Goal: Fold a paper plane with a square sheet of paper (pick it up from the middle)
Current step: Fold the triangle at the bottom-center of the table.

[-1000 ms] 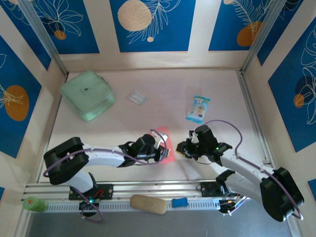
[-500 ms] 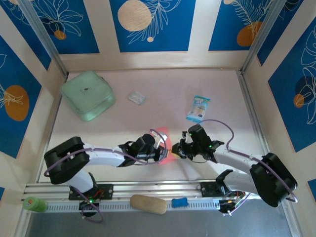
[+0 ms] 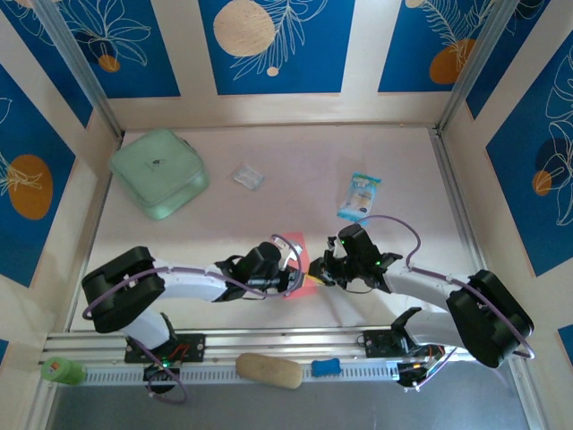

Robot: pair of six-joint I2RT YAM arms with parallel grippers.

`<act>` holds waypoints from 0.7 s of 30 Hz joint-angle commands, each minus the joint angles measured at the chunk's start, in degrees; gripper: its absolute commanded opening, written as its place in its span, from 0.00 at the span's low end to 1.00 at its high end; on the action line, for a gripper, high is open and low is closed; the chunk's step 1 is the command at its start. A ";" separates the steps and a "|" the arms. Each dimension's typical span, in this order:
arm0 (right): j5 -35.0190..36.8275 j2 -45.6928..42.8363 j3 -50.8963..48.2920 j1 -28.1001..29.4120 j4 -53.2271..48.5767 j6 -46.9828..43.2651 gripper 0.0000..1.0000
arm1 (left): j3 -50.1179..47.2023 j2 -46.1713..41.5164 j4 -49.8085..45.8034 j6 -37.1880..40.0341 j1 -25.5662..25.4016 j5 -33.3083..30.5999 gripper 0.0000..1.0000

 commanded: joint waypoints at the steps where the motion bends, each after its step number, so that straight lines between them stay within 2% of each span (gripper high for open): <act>1: -0.80 0.51 1.48 0.35 0.09 0.39 0.10 | -0.79 -0.21 -0.97 0.02 0.75 1.48 0.15; 6: -0.72 0.71 1.44 0.36 0.16 0.48 0.10 | -0.73 -0.31 -1.95 0.56 1.01 1.92 0.15; 10: -0.69 0.86 1.51 0.35 -0.02 0.49 0.10 | -0.91 -0.49 -2.17 0.41 1.27 1.43 0.06; 14: -0.51 0.92 1.51 0.75 -0.96 0.24 0.10 | -1.37 -0.75 -1.22 0.01 1.54 1.39 0.02; 21: -0.79 3.55 2.16 2.28 -0.13 0.37 0.10 | -1.66 -1.03 -0.64 -0.14 1.81 1.77 0.03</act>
